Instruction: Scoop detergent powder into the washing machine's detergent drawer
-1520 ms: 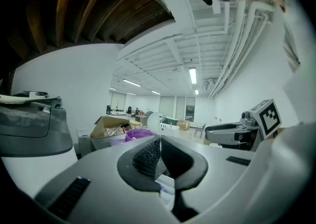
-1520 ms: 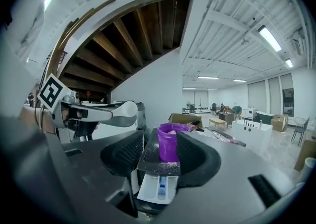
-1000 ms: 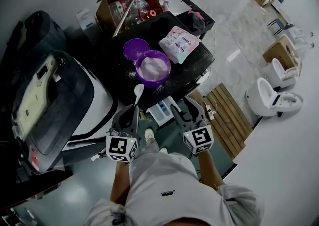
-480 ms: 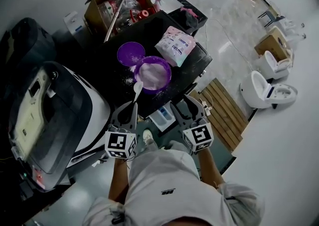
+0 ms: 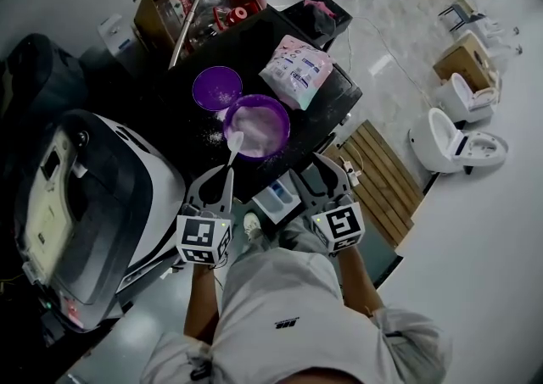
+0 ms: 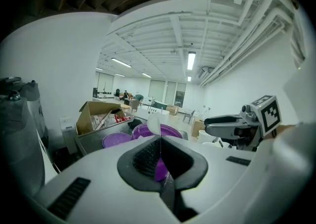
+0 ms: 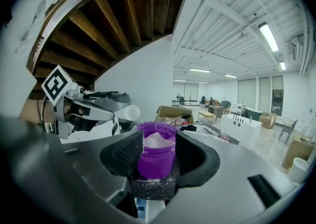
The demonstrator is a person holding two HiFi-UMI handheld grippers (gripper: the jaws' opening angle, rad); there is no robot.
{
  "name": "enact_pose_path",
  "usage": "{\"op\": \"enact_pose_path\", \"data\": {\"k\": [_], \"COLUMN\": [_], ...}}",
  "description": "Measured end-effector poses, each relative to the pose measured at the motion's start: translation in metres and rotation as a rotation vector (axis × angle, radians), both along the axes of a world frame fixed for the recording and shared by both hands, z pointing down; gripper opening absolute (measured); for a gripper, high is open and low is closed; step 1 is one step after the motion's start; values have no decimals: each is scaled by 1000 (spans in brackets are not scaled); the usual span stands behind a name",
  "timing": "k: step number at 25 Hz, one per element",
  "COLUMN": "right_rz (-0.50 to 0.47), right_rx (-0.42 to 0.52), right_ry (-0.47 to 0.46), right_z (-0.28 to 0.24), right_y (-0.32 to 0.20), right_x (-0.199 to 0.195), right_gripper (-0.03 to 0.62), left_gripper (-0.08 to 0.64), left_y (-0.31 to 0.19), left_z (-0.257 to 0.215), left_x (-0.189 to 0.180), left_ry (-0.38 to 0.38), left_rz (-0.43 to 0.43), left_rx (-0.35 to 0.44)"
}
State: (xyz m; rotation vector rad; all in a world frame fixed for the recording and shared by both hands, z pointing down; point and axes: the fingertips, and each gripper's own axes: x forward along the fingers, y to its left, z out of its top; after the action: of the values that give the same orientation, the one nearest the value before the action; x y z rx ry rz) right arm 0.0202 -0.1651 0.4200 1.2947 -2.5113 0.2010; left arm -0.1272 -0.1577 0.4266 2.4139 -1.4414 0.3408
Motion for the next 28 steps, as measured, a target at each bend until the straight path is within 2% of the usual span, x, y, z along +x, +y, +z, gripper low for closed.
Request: {"op": "enact_pose_path", "data": {"k": [8,13,28], "right_rz": [-90,-125,-148], "right_rx": [-21,-30,-84], "right_ry": [-5,-18,-37], "right_z": [10,11,31], "right_y": [-32,-52,-81], "right_x": [3,5,13], "right_gripper": [195,195,195], "left_gripper": [17,17,17], "left_y": [-23,-36,-67], "left_z": [7,14,44], "left_x": [7,13,29], "left_ry": [-34,-65,-214], "left_rz": [-63,-77,16], "left_rx": [-48,-112,-358]}}
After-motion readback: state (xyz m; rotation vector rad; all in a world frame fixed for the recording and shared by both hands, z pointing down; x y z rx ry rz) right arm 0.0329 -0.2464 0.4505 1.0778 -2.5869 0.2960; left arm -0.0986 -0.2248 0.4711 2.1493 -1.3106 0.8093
